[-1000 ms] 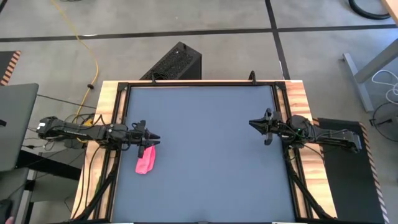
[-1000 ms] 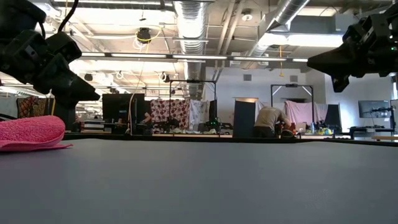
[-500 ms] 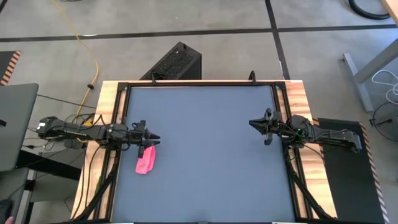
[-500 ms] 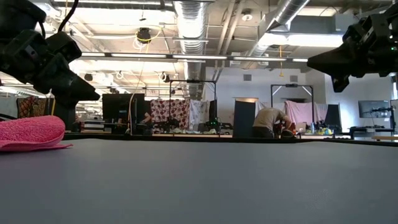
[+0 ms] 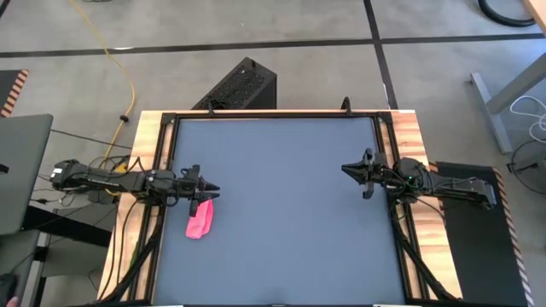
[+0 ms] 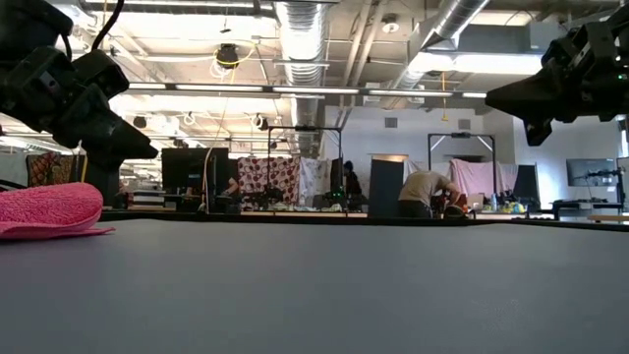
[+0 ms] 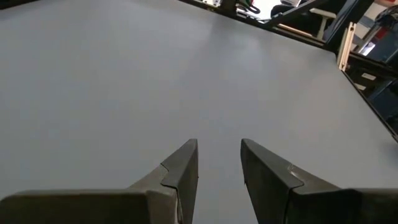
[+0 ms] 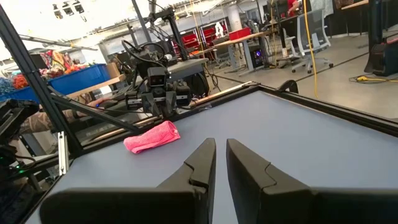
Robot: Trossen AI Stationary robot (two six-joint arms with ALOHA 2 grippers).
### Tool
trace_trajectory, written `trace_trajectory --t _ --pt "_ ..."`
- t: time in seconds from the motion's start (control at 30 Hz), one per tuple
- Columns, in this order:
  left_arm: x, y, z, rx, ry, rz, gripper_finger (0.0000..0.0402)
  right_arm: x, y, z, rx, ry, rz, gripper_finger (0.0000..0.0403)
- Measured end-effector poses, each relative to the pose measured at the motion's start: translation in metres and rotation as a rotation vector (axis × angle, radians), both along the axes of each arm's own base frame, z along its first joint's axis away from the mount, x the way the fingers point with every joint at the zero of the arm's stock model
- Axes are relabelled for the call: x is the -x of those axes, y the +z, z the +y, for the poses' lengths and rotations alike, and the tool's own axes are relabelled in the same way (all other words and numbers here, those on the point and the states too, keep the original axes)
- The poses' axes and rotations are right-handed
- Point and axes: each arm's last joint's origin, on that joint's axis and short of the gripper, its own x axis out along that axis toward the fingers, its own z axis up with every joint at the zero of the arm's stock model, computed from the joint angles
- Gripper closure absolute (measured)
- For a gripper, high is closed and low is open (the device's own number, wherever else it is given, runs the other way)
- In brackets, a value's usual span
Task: Roll towel
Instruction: Return to Home Position
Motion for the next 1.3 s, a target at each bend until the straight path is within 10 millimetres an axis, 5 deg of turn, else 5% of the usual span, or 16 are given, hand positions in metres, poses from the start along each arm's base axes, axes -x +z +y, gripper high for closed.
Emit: trace_trajectory --t 1.3 --pt "-0.0001 0.0003 0.0000 0.000 0.000 -0.001 0.0291 0.0000 0.0000 0.0000 0.000 0.000 0.001 0.0337"
